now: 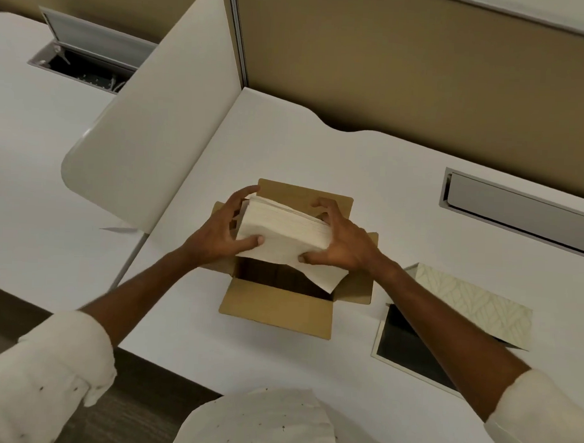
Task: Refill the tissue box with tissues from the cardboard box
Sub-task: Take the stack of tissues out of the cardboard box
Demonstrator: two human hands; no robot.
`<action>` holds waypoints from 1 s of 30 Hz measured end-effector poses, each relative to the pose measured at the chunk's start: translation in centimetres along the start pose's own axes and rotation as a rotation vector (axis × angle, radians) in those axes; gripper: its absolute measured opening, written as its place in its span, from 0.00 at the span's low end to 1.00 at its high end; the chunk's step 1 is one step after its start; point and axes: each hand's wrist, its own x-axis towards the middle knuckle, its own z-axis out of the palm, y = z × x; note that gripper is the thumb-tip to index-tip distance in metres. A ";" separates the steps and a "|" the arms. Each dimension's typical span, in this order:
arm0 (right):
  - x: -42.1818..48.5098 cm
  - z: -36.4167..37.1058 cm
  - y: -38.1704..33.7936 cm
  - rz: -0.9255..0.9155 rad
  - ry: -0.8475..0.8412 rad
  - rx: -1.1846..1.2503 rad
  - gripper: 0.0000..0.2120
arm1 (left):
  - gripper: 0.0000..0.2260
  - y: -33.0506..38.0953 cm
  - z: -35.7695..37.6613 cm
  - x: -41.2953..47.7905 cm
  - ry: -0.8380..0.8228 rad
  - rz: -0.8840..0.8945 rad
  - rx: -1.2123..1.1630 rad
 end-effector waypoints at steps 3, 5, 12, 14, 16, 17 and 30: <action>0.6 -1.3 -0.5 0.070 -0.158 0.150 0.52 | 0.37 1.0 0.7 0.1 0.084 -0.031 -0.108; 0.7 -2.5 -0.9 0.119 -0.222 0.272 0.54 | 0.35 1.7 1.0 0.3 0.124 -0.105 -0.175; -3.1 -5.7 -1.5 0.293 -0.089 0.876 0.38 | 0.22 3.0 1.2 -2.3 0.122 -0.416 -0.738; -4.9 -5.3 -1.8 0.325 0.002 1.043 0.38 | 0.18 3.0 1.9 -3.3 0.124 -0.466 -0.844; -6.3 -4.6 -2.8 0.363 0.036 1.060 0.41 | 0.19 3.1 2.9 -4.1 0.108 -0.494 -0.880; -6.7 -4.1 -3.4 0.381 0.044 1.021 0.43 | 0.20 3.2 3.5 -4.4 0.098 -0.506 -0.883; -18.4 -3.2 -3.0 0.416 0.381 1.016 0.29 | 0.23 8.9 8.9 -7.0 -0.053 -0.398 -0.819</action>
